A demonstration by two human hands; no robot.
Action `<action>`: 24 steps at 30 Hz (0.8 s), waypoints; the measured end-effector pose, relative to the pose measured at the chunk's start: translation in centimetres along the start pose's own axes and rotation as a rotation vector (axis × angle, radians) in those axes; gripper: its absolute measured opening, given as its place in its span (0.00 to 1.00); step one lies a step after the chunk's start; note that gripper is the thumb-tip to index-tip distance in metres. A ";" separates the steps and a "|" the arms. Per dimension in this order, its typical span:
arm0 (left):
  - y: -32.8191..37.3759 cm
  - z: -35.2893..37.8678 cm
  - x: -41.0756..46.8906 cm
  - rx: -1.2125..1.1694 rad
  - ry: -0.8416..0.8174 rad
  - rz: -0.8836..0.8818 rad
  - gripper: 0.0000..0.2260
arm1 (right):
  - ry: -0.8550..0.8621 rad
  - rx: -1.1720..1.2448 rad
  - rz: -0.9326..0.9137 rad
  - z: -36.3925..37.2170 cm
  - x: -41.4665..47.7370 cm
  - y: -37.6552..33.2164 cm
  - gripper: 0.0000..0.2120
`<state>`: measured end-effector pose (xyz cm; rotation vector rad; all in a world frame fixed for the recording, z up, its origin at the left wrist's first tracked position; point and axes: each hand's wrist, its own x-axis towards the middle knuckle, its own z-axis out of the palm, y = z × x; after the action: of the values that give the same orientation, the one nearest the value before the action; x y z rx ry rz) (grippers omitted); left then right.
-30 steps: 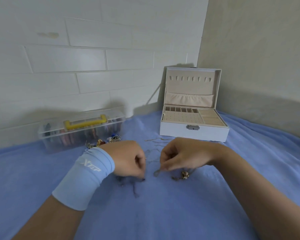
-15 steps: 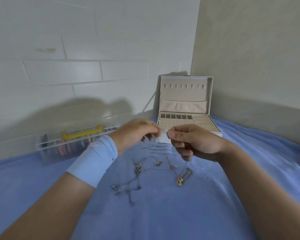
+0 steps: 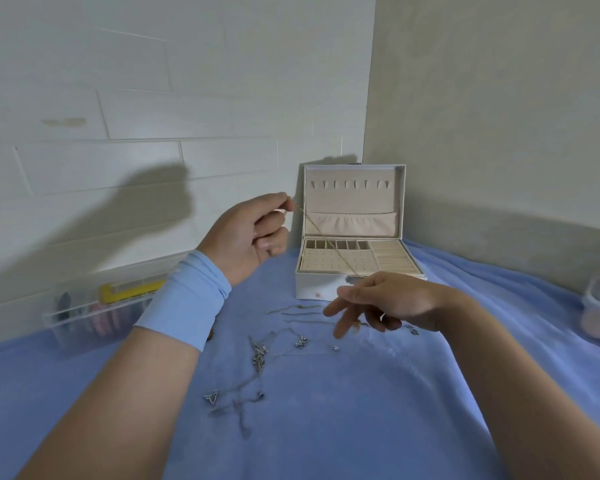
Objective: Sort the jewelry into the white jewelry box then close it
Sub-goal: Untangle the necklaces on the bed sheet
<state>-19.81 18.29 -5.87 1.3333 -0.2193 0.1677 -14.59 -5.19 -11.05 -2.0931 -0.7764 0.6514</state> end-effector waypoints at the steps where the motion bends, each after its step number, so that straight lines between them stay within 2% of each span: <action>1: -0.1 0.0 0.1 -0.016 -0.004 0.003 0.16 | -0.013 -0.009 -0.009 0.0 -0.1 -0.1 0.17; 5: -1.0 -0.6 0.5 -0.204 0.013 -0.017 0.11 | 0.027 -0.017 -0.105 -0.6 -0.2 0.3 0.19; 7: -1.6 -1.4 0.4 -0.312 0.022 -0.050 0.06 | 0.049 0.114 -0.130 -0.9 -0.1 0.6 0.20; 10: -2.8 -2.1 -0.1 -0.163 0.024 -0.150 0.05 | 0.024 0.399 -0.167 -0.9 0.2 1.2 0.21; 12: -3.5 -2.3 -0.2 -0.087 0.040 -0.183 0.08 | 0.010 0.470 -0.151 -0.9 0.6 1.6 0.22; 16: -4.0 -3.6 0.0 -0.421 0.140 -0.126 0.10 | 0.081 0.370 -0.024 -1.2 0.5 1.8 0.20; 18: -4.6 -4.3 0.1 -0.506 0.217 -0.115 0.13 | 0.095 0.325 0.012 -1.4 0.3 1.9 0.19; 21: -5.7 -4.8 0.0 -0.448 0.308 -0.131 0.13 | 0.092 0.264 0.074 -1.5 0.3 2.2 0.18; 24: -6.9 -5.4 -0.2 -0.149 0.364 -0.134 0.11 | 0.130 0.161 0.142 -1.8 0.0 2.5 0.16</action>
<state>-17.97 22.01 -13.62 1.1421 0.1628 0.2717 -12.59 -7.34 -12.06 -2.0324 -0.4903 0.6248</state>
